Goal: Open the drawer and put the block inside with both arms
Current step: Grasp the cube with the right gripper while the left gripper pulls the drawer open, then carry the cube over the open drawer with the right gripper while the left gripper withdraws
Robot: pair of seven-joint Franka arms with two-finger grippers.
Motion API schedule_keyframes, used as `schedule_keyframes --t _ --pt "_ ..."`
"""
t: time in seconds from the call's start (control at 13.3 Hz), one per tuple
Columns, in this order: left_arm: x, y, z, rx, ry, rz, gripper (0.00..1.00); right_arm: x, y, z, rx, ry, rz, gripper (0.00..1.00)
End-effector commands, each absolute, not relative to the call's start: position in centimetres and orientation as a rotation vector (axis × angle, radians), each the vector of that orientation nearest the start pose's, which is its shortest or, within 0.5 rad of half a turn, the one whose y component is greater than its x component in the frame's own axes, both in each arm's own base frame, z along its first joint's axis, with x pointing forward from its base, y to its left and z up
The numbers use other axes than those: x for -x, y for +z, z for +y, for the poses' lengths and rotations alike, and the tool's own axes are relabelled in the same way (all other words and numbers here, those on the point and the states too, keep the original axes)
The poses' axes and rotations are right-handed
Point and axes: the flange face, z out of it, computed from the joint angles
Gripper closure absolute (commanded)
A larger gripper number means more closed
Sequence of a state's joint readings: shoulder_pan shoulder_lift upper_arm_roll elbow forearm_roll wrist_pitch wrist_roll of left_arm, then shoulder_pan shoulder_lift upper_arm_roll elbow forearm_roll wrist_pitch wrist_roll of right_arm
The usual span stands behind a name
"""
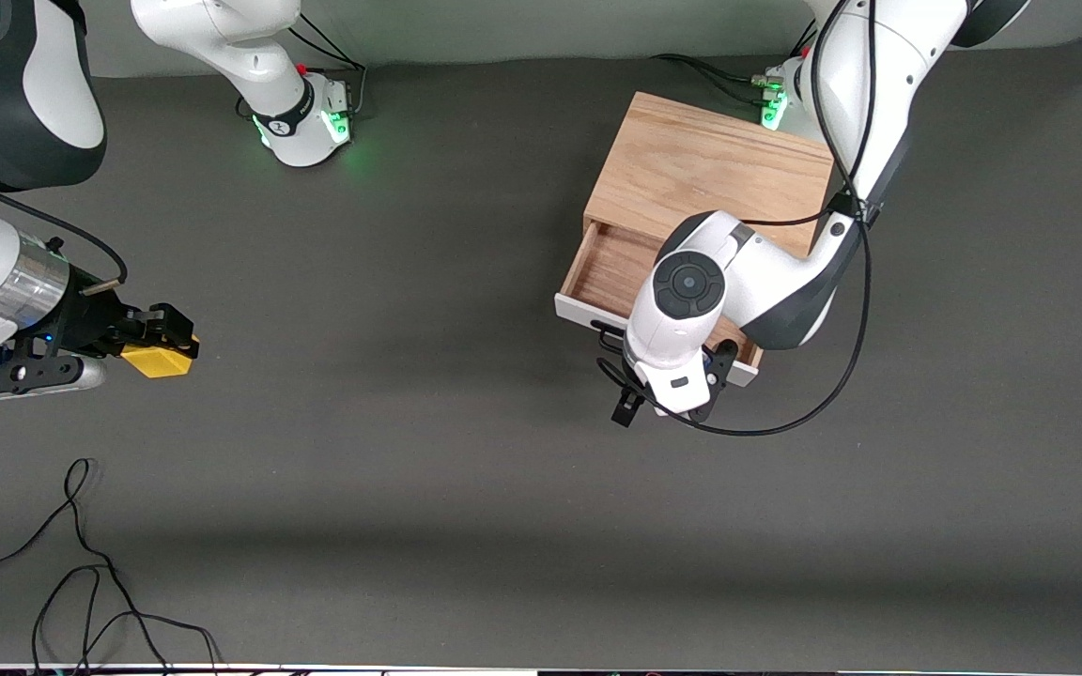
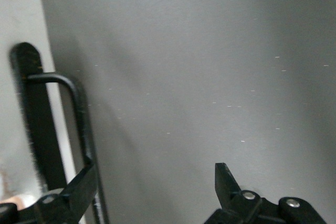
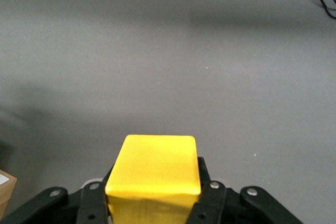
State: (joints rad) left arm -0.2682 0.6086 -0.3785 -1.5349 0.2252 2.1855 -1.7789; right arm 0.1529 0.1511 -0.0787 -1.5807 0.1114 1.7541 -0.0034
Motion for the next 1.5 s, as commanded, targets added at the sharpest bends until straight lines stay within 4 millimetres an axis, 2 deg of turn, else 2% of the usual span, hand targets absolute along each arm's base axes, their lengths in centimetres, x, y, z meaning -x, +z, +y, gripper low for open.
schedule_keyframes --t 0.0,0.15,0.23,0.3,0.45,0.6,0.68,0.9,1.2,1.43 --pt "-60.8 33.0 -38.8 2.796 -0.080 -1.690 0.00 -61.0 55.5 6.3 3.046 -0.050 -0.123 1.00" --pt "-61.6 34.6 -38.2 2.806 -0.122 -1.711 0.00 -61.0 55.5 6.3 3.047 -0.050 -0.123 1.00" --pt "-62.6 36.8 -37.4 2.816 -0.160 -1.730 0.00 -61.0 55.5 6.3 3.047 -0.050 -0.123 1.00" --pt "-63.1 39.9 -36.1 2.817 -0.217 -1.739 0.00 -61.0 55.5 6.3 3.047 -0.050 -0.123 1.00" --pt "-62.9 44.3 -32.4 2.806 -0.227 -1.618 0.00 -61.1 55.4 6.2 3.048 -0.046 -0.121 1.00" --pt "-62.4 47.8 -28.8 2.819 -0.170 -1.484 0.00 -61.1 55.4 6.4 3.048 -0.047 -0.116 1.00" --pt "-62.1 49.5 -26.5 2.842 -0.119 -1.407 0.00 -61.0 55.5 7.2 3.049 -0.046 -0.080 1.00" --pt "-60.6 53.5 -19.3 2.947 0.095 -1.069 0.00 -60.8 55.5 12.9 3.048 -0.039 0.008 1.00" --pt "-57.9 57.4 -9.8 3.042 0.207 -0.712 0.00 -60.1 54.6 25.3 3.094 -0.062 0.142 1.00" --pt "-55.7 58.3 -5.1 3.085 0.255 -0.435 0.00 -58.9 51.3 35.7 3.093 -0.037 0.290 1.00"
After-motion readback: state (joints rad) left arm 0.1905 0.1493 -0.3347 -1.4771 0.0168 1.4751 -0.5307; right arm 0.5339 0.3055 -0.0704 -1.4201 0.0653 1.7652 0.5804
